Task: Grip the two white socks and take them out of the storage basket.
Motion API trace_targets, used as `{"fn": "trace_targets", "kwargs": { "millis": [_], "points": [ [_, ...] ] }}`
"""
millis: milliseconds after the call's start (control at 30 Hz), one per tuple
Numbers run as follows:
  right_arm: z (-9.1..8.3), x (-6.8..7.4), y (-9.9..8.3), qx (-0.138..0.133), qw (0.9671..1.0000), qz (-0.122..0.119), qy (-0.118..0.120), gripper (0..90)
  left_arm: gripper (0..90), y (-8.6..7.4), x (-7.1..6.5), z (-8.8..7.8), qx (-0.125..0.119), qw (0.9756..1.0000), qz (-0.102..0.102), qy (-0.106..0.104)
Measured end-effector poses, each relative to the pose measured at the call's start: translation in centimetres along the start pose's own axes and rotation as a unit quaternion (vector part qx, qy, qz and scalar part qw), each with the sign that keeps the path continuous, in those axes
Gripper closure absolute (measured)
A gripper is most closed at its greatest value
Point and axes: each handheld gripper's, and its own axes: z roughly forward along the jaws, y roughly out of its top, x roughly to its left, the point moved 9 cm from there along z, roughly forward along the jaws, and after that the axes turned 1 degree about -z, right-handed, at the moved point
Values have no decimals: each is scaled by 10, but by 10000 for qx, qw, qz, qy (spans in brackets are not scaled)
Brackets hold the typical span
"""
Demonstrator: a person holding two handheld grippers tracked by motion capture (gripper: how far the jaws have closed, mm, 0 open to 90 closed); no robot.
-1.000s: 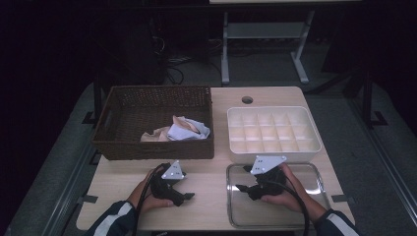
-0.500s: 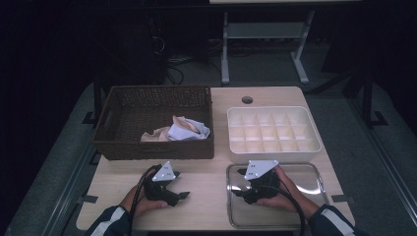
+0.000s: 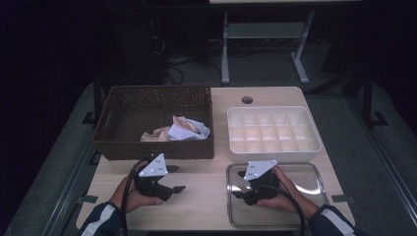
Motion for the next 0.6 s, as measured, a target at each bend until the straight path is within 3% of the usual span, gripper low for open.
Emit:
{"fn": "trace_targets", "kwargs": {
  "millis": [133,267,433,567,600],
  "points": [
    [0,0,-1,40,10000,32,-1,322,306,29,19,-18,-298,9991,134,286],
    [0,2,-2,43,10000,63,43,321,294,47,42,-19,-191,9985,253,436],
    [1,7,-1,57,9999,6,96,321,292,64,82,-4,83,9981,306,532],
    [3,7,-4,95,9999,-33,77,320,293,75,112,16,284,9979,235,524],
    [4,7,-4,110,9999,-17,73,320,294,76,118,23,410,9971,309,556]
  ]
}}
